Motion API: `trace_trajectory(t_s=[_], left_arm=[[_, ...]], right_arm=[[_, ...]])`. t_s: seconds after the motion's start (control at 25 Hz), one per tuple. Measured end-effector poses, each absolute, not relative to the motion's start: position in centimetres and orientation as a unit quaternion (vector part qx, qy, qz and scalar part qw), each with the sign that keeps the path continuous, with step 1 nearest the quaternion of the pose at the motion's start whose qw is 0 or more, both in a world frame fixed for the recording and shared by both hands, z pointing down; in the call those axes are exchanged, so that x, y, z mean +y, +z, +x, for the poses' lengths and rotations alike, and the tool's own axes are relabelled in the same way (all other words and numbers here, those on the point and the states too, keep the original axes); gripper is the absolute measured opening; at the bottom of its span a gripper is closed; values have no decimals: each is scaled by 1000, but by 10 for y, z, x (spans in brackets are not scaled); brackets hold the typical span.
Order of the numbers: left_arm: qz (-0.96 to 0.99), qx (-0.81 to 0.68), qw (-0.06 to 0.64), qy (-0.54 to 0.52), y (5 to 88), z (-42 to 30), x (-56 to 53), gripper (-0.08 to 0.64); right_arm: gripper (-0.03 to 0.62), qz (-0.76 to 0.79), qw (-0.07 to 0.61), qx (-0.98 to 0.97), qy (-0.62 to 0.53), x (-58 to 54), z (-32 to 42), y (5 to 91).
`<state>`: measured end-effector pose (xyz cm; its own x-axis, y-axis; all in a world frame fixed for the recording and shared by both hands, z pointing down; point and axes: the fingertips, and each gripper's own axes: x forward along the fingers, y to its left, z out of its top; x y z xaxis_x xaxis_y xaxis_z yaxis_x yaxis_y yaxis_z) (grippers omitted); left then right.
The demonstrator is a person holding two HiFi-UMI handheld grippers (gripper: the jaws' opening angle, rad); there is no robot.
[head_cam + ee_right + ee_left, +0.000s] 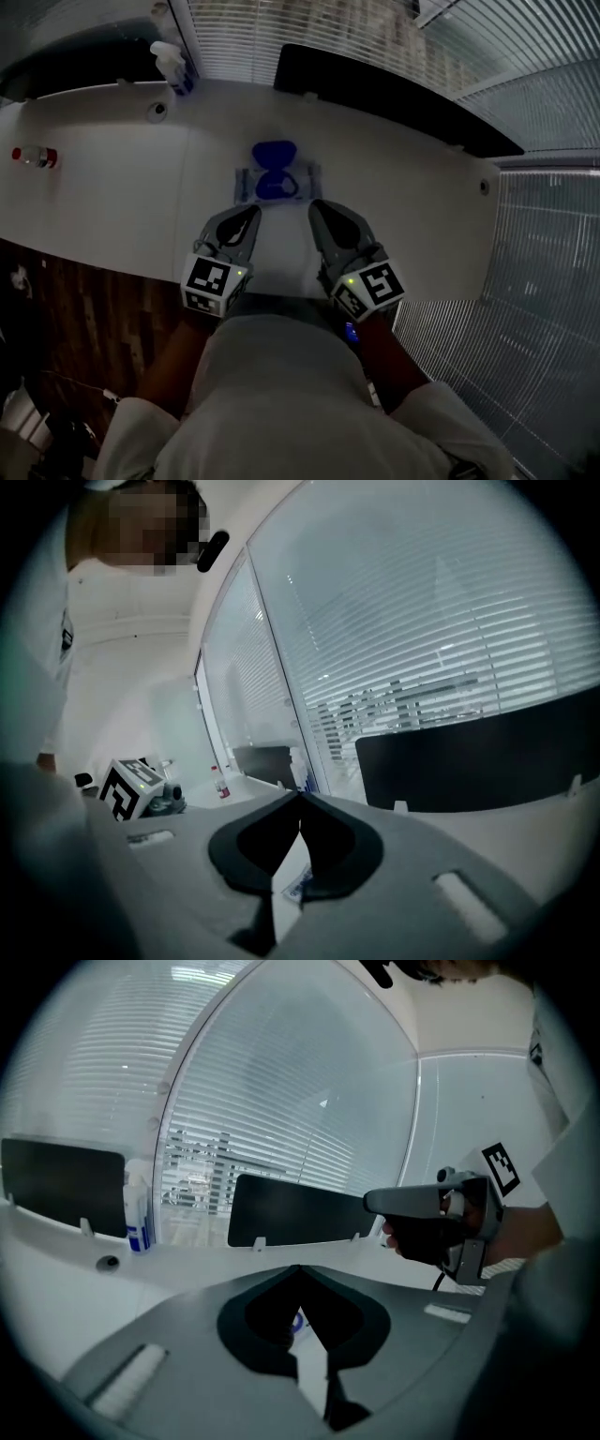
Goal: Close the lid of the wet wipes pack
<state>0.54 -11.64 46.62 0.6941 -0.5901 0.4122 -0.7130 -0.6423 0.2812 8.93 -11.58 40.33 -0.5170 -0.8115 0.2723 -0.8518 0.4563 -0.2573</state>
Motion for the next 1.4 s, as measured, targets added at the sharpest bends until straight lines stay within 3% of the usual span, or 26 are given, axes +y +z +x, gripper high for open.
trace_trajectory(t_s=[0.76,1.4], left_arm=[[875,-320,246,265,624,13,-140,2],[862,-315,274,289,672,4,-146,2]], right_arm=[[35,440,213,-844,222,-188,90,553],[80,410,274,-833,251,-255,101,630]])
